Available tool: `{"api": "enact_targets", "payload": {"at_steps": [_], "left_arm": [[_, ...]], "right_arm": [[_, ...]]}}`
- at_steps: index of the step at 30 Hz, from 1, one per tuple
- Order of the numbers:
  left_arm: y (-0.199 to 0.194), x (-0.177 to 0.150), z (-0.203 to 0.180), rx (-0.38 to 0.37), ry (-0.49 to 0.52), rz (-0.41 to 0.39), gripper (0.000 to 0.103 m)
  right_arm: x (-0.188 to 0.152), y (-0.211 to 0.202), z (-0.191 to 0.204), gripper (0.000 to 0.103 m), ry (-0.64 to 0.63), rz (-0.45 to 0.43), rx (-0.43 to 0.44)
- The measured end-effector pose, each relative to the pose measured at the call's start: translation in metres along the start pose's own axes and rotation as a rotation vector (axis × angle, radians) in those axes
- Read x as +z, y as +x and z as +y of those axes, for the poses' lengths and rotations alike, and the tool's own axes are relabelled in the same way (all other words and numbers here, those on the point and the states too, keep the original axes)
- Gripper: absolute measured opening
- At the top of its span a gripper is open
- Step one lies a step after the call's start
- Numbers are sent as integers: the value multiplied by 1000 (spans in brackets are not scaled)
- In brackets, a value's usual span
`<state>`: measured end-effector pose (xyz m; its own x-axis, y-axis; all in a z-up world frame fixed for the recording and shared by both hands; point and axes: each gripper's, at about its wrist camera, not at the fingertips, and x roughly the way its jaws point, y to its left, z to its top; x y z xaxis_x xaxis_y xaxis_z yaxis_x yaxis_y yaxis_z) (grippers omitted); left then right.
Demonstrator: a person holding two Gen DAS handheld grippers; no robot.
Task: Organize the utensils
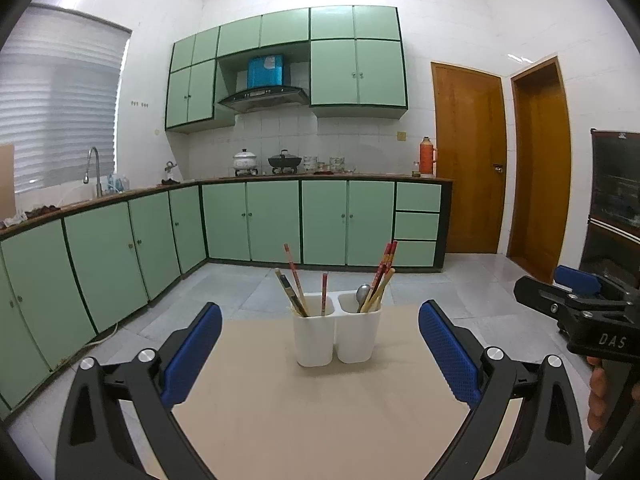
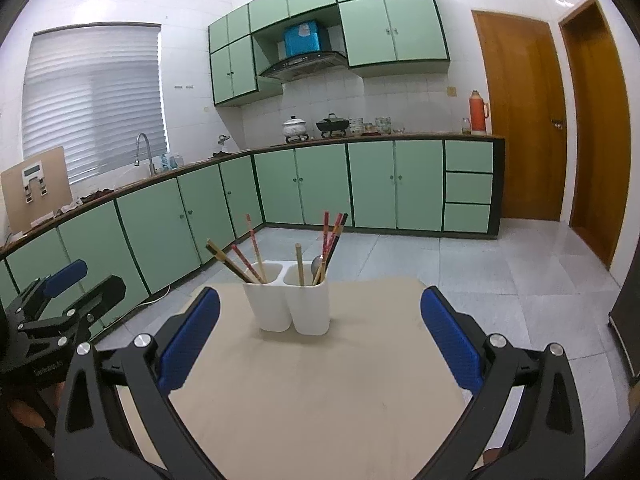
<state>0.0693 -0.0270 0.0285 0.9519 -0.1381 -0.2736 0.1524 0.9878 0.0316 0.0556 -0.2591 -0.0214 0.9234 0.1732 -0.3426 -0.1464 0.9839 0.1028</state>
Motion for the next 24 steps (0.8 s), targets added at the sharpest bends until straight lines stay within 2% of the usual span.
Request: {"api": "enact_targets", "payload": {"at_steps": [10,24], "left_arm": [[-27,3,-1,7,-12,-29,97],[-38,-4,1,18,-43,-13,97]], "right_arm": [[0,-27,17,98,-34,-25,33],[-8,-32,33,97,-61,-6,50]]}}
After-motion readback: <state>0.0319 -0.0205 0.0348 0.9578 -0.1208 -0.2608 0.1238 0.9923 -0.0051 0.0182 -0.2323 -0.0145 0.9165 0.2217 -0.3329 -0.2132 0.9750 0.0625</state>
